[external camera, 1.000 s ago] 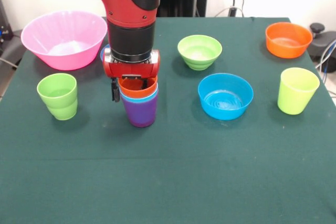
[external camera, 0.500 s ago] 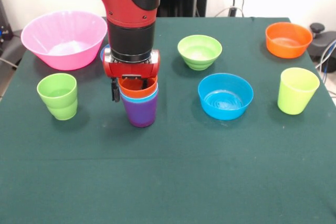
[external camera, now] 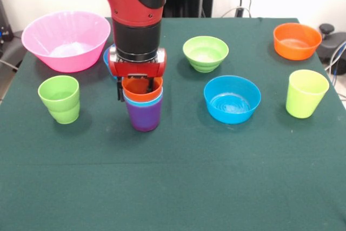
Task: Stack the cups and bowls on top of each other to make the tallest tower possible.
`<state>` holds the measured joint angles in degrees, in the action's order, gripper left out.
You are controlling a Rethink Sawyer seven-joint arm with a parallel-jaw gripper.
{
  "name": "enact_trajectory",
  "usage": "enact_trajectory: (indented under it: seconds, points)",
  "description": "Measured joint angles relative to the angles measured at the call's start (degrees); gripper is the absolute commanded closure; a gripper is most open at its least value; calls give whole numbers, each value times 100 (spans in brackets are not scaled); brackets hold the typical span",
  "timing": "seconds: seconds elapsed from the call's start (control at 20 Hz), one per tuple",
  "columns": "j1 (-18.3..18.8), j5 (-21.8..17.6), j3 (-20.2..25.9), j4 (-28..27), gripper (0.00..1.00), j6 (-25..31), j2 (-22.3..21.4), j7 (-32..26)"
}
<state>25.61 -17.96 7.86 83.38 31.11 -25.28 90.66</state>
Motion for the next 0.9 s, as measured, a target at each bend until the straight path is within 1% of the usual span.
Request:
enact_trajectory:
  seconds: [0.6,0.9]
  points:
    - [-1,69,-1,257,0,333,-325,0]
    - [-5,107,-2,258,0,819,-612,0]
